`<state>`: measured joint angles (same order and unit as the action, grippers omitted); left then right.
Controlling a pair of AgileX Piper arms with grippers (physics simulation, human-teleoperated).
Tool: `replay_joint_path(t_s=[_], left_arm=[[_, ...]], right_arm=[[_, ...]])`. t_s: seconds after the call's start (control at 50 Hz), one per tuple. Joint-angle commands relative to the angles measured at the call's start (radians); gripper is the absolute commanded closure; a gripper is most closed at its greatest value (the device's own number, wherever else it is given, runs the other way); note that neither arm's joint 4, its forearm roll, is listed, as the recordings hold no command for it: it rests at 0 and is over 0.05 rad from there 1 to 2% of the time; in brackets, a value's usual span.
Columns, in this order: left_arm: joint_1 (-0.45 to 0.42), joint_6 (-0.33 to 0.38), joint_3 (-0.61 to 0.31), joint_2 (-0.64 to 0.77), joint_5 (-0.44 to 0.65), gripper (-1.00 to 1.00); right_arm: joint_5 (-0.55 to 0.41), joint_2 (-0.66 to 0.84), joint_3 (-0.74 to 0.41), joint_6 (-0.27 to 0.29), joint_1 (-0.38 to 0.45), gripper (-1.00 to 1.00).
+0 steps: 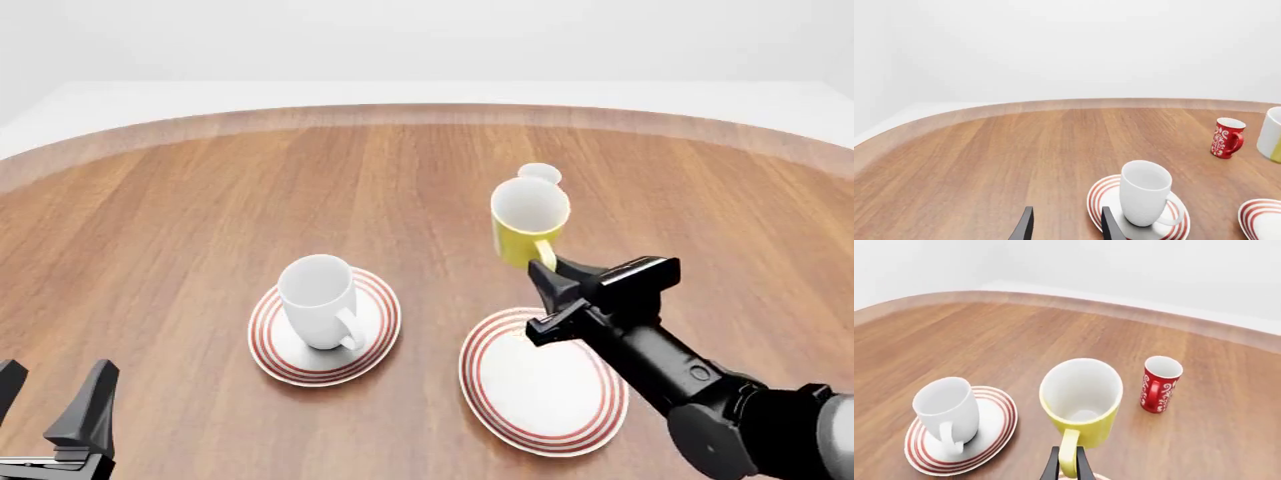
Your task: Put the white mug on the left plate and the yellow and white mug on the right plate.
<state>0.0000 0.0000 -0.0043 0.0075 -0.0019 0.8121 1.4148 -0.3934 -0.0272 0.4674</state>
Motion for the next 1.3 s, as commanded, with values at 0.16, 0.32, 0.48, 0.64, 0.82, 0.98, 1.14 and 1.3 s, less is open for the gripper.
replay_joint_path(t_s=[0.16, 0.32, 0.48, 0.64, 0.82, 0.98, 1.14, 1.3], left_arm=[[0.000, 0.000, 0.000, 0.000, 0.000, -1.00], [0.000, 0.000, 0.000, 0.000, 0.000, -1.00], [0.000, 0.000, 0.000, 0.000, 0.000, -1.00], [0.000, 0.000, 0.000, 0.000, 0.000, -1.00], [0.000, 0.000, 0.000, 0.000, 0.000, -1.00], [0.000, 0.000, 0.000, 0.000, 0.000, -1.00], [0.000, 0.000, 0.000, 0.000, 0.000, -1.00], [0.000, 0.000, 0.000, 0.000, 0.000, -1.00]], right_arm=[[-0.021, -0.145, 0.105, -0.016, -0.007, 1.00], [-0.025, -0.222, 0.171, -0.013, -0.018, 1.00], [-0.088, -0.330, 0.208, -0.008, -0.014, 1.00], [-0.093, -0.383, 0.257, -0.021, -0.016, 1.00], [-0.130, -0.469, 0.298, -0.039, 0.002, 1.00], [-0.182, -0.545, 0.317, -0.043, 0.018, 1.00], [-0.224, -0.623, 0.362, -0.053, 0.017, 1.00], [-0.269, -0.682, 0.391, -0.075, 0.012, 1.00]])
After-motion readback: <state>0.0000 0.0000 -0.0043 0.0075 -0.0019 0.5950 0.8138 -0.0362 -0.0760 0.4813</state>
